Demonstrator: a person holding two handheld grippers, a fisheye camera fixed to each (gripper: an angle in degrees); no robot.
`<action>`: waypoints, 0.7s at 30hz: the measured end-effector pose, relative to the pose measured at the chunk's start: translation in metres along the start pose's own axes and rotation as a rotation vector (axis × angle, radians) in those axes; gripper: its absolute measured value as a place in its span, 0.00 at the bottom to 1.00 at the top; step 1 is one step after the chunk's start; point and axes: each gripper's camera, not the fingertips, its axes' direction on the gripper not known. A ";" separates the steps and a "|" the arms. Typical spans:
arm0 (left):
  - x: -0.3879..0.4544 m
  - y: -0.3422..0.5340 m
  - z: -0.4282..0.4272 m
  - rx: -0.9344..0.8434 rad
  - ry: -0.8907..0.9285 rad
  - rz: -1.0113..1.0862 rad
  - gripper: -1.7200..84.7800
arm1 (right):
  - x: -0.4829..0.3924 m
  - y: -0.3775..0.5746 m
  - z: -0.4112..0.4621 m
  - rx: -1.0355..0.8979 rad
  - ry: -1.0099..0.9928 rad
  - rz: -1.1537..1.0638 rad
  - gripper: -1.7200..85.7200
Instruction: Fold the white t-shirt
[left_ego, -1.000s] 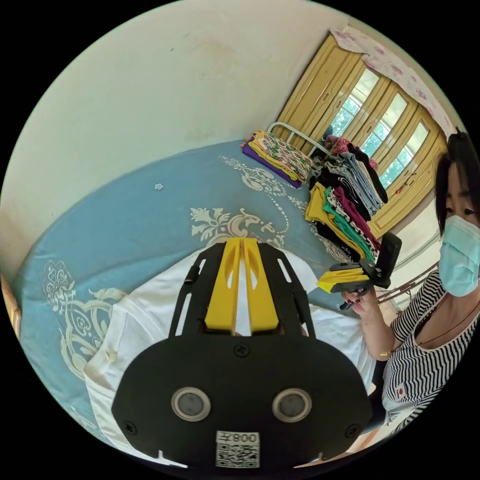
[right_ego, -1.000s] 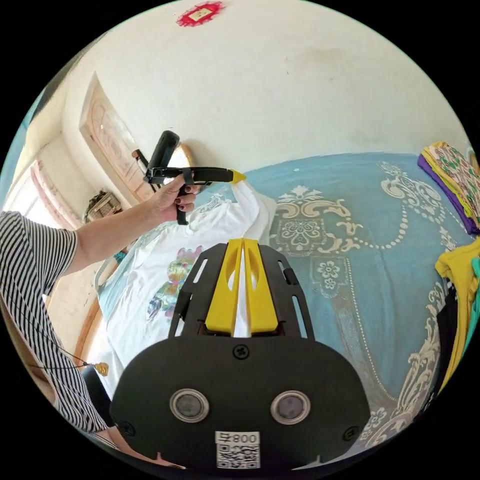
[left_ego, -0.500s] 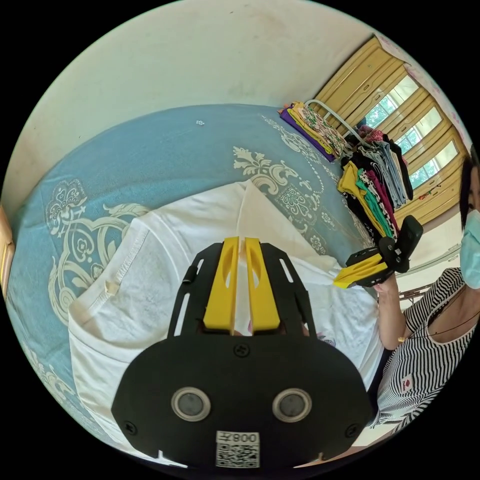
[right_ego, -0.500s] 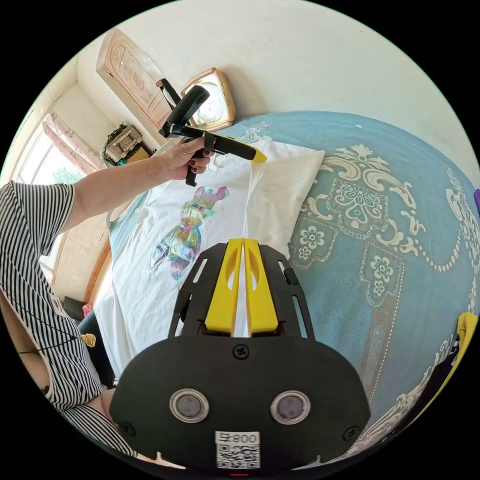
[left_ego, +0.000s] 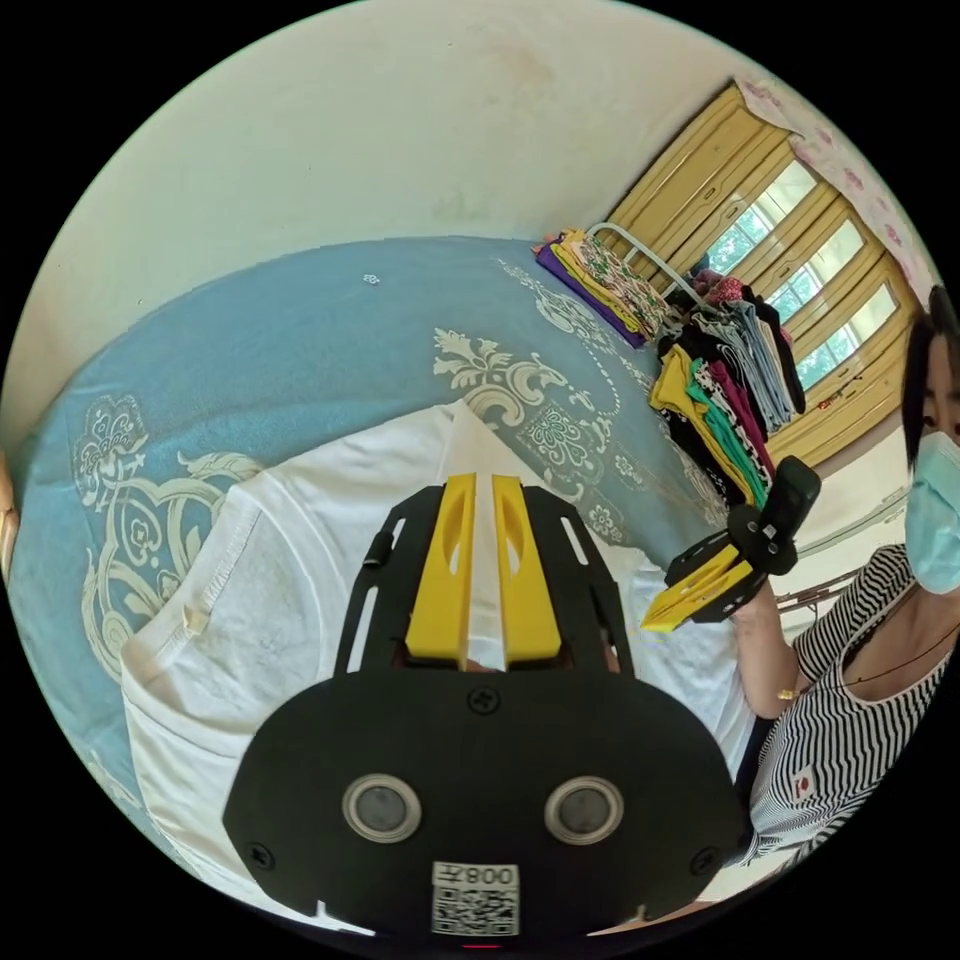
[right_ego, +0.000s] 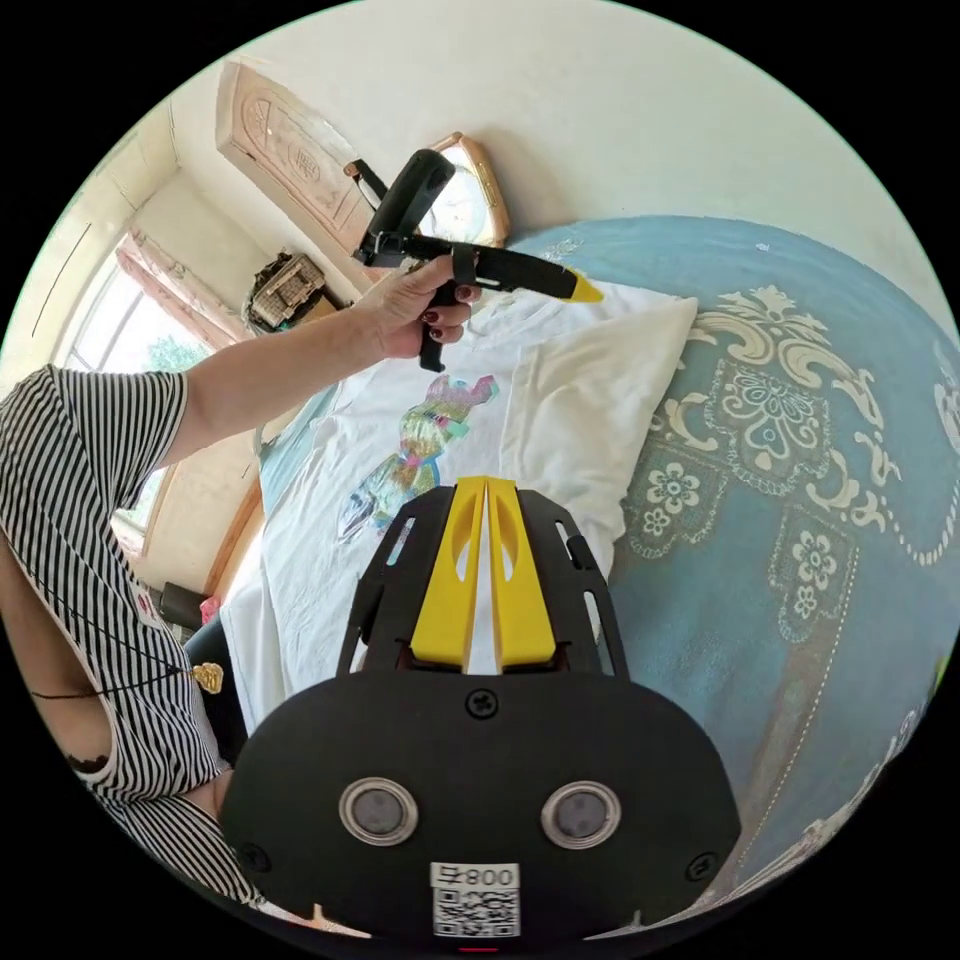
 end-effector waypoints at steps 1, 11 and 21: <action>0.005 -0.006 0.004 -0.004 -0.031 0.005 0.06 | 0.002 0.001 -0.006 0.031 0.013 0.012 0.02; 0.028 -0.053 0.064 -0.135 -0.113 0.005 0.05 | 0.026 -0.008 -0.007 0.100 0.185 0.173 0.02; 0.081 -0.064 0.082 -0.107 -0.244 0.058 0.03 | 0.036 -0.024 -0.010 0.044 0.242 0.254 0.02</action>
